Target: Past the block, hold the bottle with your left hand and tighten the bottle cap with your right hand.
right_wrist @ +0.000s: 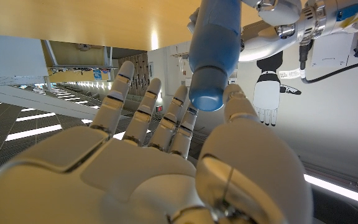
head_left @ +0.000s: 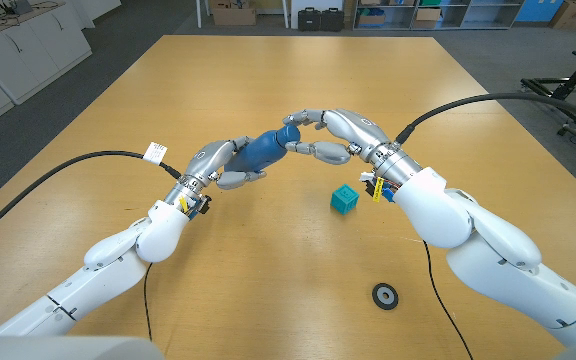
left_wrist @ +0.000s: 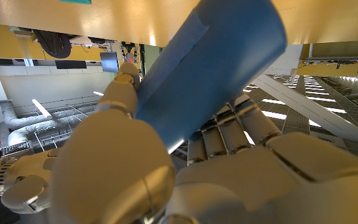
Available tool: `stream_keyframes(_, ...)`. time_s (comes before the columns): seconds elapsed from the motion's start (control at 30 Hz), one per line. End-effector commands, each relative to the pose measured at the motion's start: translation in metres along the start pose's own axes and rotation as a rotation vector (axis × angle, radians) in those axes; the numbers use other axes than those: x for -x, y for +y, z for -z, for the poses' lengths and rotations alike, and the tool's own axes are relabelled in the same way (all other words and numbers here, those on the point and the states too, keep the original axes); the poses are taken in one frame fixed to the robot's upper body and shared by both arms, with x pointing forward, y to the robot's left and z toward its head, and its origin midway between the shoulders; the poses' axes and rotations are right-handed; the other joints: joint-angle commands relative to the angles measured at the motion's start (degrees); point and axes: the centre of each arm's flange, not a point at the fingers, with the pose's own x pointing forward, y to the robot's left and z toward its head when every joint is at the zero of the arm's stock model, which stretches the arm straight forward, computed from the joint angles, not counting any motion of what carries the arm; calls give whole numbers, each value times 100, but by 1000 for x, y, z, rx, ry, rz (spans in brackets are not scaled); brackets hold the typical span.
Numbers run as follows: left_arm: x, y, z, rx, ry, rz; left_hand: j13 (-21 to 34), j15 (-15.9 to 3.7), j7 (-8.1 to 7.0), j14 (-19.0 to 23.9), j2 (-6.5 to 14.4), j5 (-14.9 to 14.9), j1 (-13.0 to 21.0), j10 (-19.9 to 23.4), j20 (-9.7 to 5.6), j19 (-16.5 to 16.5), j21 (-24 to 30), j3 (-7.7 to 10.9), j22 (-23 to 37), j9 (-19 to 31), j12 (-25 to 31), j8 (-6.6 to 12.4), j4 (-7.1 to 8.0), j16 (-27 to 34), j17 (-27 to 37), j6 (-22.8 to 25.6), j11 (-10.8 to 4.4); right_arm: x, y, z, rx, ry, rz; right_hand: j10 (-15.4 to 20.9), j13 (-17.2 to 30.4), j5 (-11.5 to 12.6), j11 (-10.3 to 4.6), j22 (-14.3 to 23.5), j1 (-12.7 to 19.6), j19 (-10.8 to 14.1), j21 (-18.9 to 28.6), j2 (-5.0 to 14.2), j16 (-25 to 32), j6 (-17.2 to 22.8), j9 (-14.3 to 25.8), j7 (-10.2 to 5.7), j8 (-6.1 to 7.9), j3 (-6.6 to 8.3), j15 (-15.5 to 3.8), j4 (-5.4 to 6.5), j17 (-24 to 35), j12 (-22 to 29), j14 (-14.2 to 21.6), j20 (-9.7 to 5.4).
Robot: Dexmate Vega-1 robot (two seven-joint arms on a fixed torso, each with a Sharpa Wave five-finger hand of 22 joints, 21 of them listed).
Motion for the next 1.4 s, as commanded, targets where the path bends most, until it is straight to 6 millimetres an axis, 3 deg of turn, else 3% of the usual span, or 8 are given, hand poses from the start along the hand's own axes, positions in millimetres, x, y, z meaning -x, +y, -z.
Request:
stream_keyframes(0.03,0,2,-2,3,-9,-18,23,-920,-861,73,1179,31,912,751,-685,32,43,172,17,28,21,41,194,-17,22,1042,-682,-1,-1,0,6,6,11,531,31,88,-5,12,182,163,41,37,107,412,12,-35,181,78,-406,5,-10,119,338,-73)
stream_keyframes(0.23,1,4,-5,-19,-22,-44,32,-926,-869,104,1203,32,919,803,-694,75,62,174,18,28,34,58,191,-6,29,1090,-689,-2,-2,0,-2,15,23,1218,5,250,-13,15,373,396,93,196,217,1054,-9,-40,420,87,-575,65,-57,152,859,-243)
stream_keyframes(0.87,7,5,-16,-92,-37,-142,63,-935,-883,221,1254,33,976,933,-715,156,103,173,21,31,61,119,163,28,50,1239,-718,-5,-3,4,-58,69,9,1593,-15,179,-10,24,368,713,208,335,366,1321,-40,-42,496,28,-591,138,-41,137,1318,-376)
stream_keyframes(1.4,15,2,-18,-169,-30,-245,97,-948,-929,370,1302,31,1044,1117,-739,205,134,160,25,35,110,197,145,74,78,1422,-788,-9,-8,16,-316,61,-71,2249,-33,52,-15,28,504,928,292,387,420,1778,-62,-23,645,8,-713,80,-117,165,1806,-496)
